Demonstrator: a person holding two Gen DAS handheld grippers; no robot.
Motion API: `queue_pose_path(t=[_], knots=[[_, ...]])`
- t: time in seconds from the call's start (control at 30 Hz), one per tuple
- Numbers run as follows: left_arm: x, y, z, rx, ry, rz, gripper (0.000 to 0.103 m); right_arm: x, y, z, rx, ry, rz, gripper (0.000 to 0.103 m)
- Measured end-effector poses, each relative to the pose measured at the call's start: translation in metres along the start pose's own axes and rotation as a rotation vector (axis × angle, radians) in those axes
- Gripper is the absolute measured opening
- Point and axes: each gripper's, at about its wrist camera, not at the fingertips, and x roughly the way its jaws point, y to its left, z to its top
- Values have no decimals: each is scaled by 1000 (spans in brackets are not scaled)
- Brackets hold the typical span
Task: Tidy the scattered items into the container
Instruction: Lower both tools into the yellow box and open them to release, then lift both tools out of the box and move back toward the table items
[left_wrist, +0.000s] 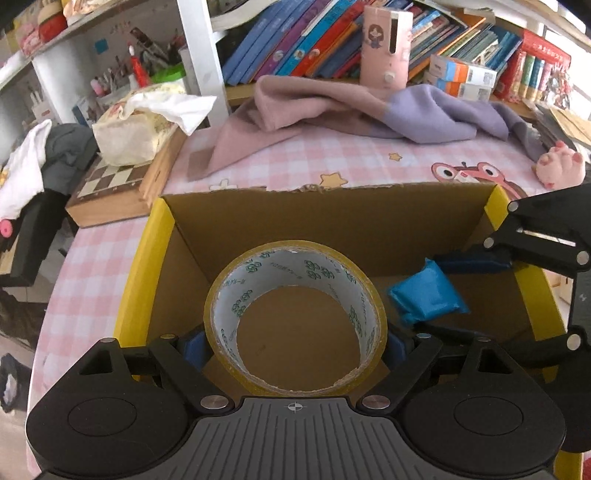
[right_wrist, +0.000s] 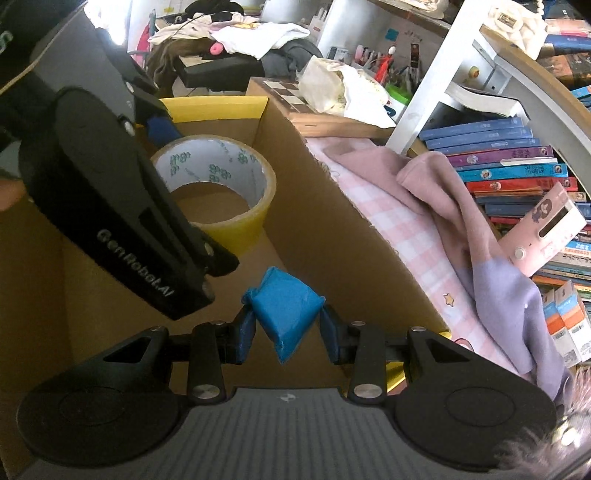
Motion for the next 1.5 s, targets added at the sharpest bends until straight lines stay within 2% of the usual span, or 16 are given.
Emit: queue_pose_path(t=[0.03, 0.07, 0.13, 0.23, 0.4, 0.57, 0.7, 0.87, 1.07, 1.27, 1.5], knots=[[2, 0, 0, -5, 14, 4, 91, 1, 0, 1, -3, 4, 2, 41], [1, 1, 0, -8, 7, 5, 93, 2, 0, 1, -7, 8, -1, 53], [-4, 2, -2, -14, -26, 10, 95, 3, 2, 1, -5, 10, -14, 71], [-6, 4, -4, -14, -36, -1, 96, 7, 5, 0, -3, 15, -19, 75], [-10, 6, -9, -27, -38, 6, 96, 9, 1, 4, 32, 0, -30, 74], [-7, 22, -16, -62, -37, 51, 96, 16, -2, 14, 62, -13, -14, 72], [-25, 26, -20, -71, -119, 58, 96, 8, -2, 16, 91, -64, -12, 74], [-78, 22, -28, -106, -298, 9, 96, -38, -6, 13, 165, -182, -26, 76], [-132, 10, -51, -107, -426, 8, 99, -102, 9, -5, 222, -288, -98, 82], [-164, 8, -80, -180, -475, 18, 100, -145, 26, -29, 291, -329, -179, 82], [-189, 2, -120, -166, -507, 62, 100, -174, 54, -47, 367, -372, -247, 84]])
